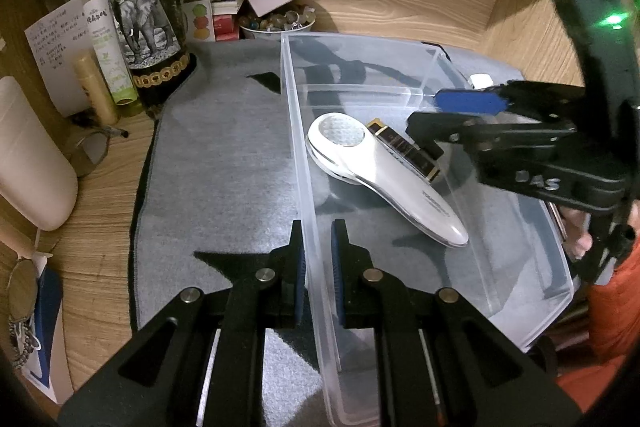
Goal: Organize rigid objects
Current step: 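Place the black-and-gold bottle into the clear box beside the massager, then grasp the silver metal cylinder with the right gripper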
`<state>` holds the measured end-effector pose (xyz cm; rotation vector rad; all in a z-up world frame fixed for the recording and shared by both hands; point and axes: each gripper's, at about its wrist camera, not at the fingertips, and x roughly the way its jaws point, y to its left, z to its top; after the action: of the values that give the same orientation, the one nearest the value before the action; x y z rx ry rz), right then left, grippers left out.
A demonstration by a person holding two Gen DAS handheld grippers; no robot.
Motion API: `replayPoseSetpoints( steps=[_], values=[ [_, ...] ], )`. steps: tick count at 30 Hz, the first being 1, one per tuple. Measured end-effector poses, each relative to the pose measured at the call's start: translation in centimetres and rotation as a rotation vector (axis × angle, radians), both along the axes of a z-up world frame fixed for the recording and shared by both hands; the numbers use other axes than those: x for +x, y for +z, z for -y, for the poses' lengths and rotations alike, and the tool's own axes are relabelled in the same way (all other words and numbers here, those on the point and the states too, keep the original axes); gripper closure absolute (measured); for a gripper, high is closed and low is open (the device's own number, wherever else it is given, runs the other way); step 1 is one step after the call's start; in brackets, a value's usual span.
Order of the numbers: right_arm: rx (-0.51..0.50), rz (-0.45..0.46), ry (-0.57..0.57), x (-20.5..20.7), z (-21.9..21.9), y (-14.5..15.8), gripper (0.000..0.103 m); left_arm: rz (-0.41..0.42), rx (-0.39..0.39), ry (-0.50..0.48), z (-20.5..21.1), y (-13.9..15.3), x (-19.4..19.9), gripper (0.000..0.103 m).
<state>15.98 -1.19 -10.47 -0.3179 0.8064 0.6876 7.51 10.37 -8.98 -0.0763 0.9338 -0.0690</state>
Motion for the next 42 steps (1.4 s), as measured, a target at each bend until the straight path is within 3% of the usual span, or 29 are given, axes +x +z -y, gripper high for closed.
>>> replayPoseSetpoints(
  steps=[11,17,24,28,34,39,40,42],
  values=[
    [0.083,0.132,-0.112,-2.3,5.5,4.5,0.054,0.001,-0.005,0.001,-0.1,0.0,0.1,0.092],
    [0.085,0.16,-0.235,-3.1,9.9,4.9,0.054,-0.001,0.002,0.009,0.0,0.0,0.2,0.094],
    [0.041,0.118,-0.368,-3.6,14.5,2.7,0.054,-0.001,0.01,0.019,0.0,0.0,0.2,0.096],
    [0.05,0.047,-0.419,-3.8,16.7,0.5,0.054,-0.004,0.011,0.026,0.0,0.0,0.2,0.096],
    [0.029,-0.066,-0.432,-4.3,17.8,-3.3,0.054,-0.005,0.022,0.032,0.3,0.0,0.2,0.096],
    [-0.004,-0.089,-0.423,-4.5,17.6,-5.5,0.054,-0.004,0.021,0.039,0.3,-0.1,0.2,0.096],
    [-0.003,-0.068,-0.423,-4.7,17.5,-5.6,0.056,-0.004,0.02,0.04,0.3,-0.1,0.2,0.096],
    [0.001,-0.058,-0.417,-4.8,17.4,-5.4,0.072,-0.003,0.021,0.04,0.3,-0.1,0.2,0.096]
  ],
)
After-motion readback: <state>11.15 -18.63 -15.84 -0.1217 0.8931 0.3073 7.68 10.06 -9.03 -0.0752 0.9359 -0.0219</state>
